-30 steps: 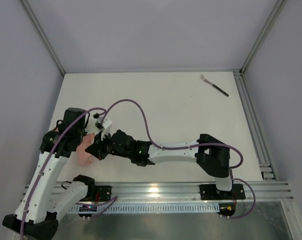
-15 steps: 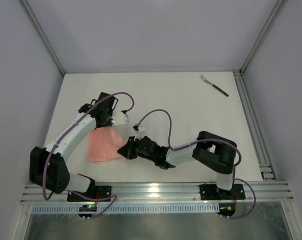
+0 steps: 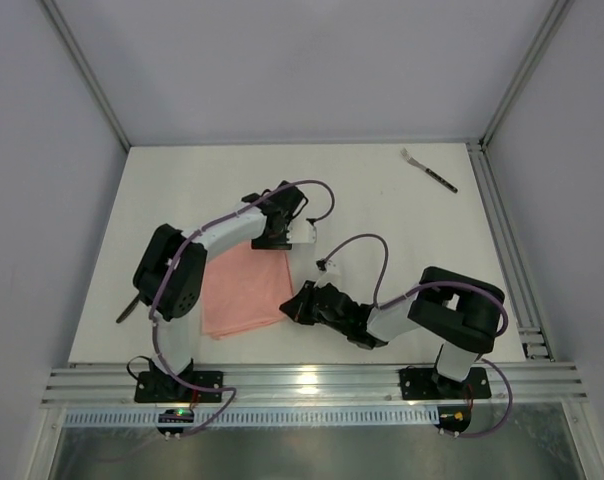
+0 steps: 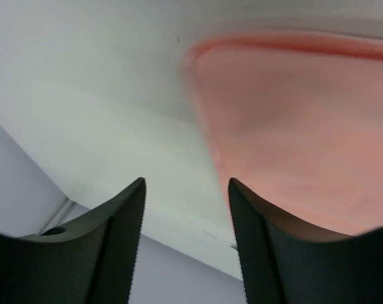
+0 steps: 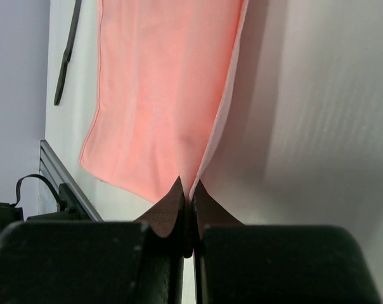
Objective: Fold the napkin into a case and place the utensils inside
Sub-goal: Turn over the upper triangle folded napkin at the center of the board.
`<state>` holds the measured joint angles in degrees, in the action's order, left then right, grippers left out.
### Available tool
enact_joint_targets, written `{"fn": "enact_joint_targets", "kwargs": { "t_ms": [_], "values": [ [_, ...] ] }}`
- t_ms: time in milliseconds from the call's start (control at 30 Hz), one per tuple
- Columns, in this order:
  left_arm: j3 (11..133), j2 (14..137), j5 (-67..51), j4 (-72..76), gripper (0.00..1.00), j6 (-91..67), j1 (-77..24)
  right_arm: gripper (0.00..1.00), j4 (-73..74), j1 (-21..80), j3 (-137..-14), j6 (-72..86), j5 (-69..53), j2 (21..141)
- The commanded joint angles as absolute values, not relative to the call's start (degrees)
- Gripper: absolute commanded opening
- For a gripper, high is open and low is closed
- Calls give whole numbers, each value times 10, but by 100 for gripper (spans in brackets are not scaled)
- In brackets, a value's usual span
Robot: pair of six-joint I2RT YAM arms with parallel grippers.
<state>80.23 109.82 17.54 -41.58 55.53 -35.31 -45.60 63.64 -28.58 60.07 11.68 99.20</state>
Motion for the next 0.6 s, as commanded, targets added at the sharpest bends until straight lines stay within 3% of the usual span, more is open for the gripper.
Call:
{"fn": "enact_joint_targets", "kwargs": {
  "t_ms": [0,200,333,433,467,567],
  "values": [
    [846,1099,174,-390,60,522,-362,4,-462,636,-272,622,165,966],
    [934,1064,81,-492,73,440,-364,4,-456,624,-255,638,184,945],
    [911,943,-13,-561,76,396,-365,4,-419,621,-248,642,202,912],
    [840,848,-83,-616,63,378,-365,4,-408,618,-243,642,209,891],
    [814,822,-94,-627,53,379,-366,4,-406,617,-241,642,208,887],
    [695,736,-112,-652,45,391,-369,4,-399,613,-228,653,208,871]
  ]
}}
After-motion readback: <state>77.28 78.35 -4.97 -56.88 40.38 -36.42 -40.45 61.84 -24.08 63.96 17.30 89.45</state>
